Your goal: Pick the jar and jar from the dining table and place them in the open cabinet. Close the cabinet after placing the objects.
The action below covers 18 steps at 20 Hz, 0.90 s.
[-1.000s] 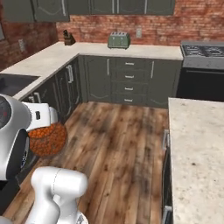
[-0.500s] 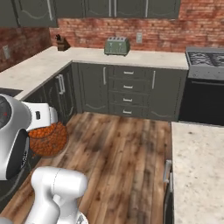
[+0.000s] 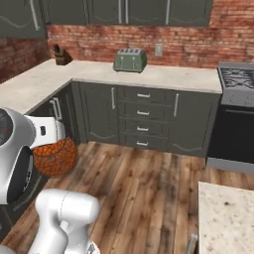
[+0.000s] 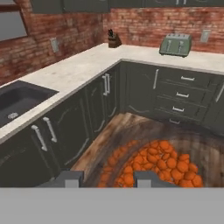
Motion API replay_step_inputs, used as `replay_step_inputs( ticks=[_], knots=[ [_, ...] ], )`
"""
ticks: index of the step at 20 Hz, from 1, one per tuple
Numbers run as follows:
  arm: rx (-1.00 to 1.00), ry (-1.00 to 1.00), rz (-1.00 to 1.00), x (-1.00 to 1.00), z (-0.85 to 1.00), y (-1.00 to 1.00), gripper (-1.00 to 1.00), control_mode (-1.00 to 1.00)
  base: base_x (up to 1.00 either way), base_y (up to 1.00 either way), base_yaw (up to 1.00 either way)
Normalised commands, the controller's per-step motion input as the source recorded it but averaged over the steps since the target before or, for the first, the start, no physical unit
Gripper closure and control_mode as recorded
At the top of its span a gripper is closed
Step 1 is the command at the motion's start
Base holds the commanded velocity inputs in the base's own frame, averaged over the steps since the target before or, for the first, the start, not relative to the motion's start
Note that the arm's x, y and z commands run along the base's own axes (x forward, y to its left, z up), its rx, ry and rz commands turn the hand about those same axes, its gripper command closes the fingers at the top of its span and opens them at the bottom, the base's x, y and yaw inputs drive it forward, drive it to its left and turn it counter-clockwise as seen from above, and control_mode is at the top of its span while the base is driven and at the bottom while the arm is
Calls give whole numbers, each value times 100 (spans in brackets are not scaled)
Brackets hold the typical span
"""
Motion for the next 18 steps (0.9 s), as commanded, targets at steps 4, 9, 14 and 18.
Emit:
replay_step_inputs(
  ticks=[4,9,14,18],
  knots=[
    [0,0,0,0,0,0,100,100,100,0,9],
    [0,0,0,0,0,0,100,100,100,0,8],
    [0,0,0,0,0,0,100,100,100,1,6],
    [0,0,0,0,0,0,100,100,100,8,6]
  ],
)
